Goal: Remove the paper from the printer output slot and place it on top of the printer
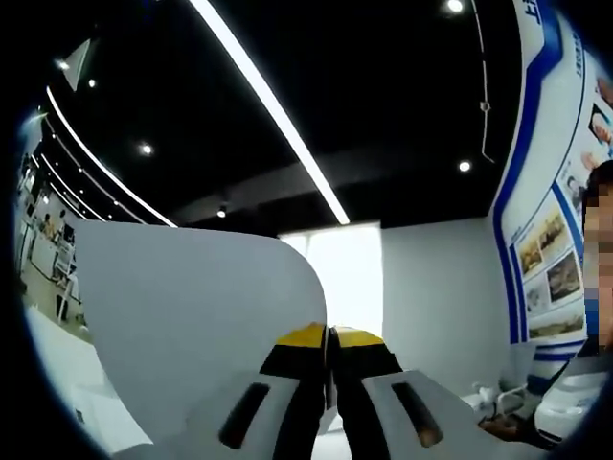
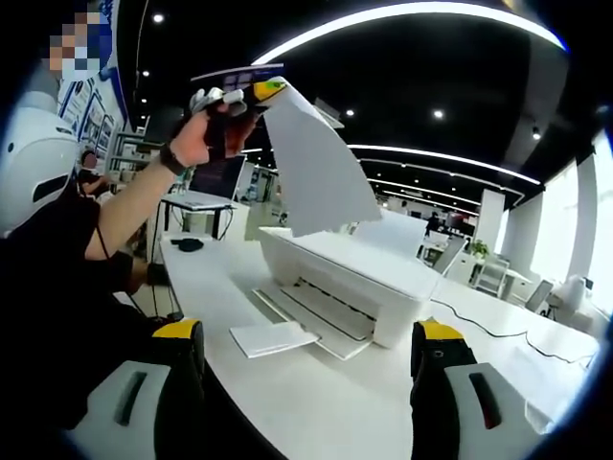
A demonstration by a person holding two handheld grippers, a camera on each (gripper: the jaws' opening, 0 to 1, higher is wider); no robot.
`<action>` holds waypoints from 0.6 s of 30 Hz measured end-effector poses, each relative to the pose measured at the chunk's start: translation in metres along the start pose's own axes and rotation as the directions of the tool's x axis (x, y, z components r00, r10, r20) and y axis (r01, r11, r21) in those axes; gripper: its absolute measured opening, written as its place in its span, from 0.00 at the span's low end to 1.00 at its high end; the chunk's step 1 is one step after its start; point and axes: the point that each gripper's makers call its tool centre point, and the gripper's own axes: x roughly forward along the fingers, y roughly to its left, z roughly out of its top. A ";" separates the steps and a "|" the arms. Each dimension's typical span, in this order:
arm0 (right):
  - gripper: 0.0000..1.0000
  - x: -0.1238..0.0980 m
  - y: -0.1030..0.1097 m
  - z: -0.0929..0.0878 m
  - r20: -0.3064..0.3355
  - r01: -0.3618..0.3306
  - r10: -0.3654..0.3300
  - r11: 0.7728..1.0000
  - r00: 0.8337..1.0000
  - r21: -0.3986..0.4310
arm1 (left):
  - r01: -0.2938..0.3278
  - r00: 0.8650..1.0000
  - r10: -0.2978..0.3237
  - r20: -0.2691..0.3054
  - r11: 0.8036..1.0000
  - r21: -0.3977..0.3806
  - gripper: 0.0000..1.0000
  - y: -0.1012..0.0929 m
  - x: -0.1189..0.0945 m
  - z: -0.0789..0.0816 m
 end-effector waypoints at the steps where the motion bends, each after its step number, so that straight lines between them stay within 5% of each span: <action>1: 0.84 0.000 0.000 0.000 0.000 0.001 -0.001 1.000 1.000 0.001 | -0.002 1.000 0.002 0.002 1.000 0.002 0.06 0.001 0.000 0.000; 18: 0.84 -0.002 -0.002 -0.002 -0.004 0.005 -0.005 1.000 1.000 0.002 | -0.003 1.000 0.003 -0.007 1.000 -0.002 0.06 0.008 0.009 -0.006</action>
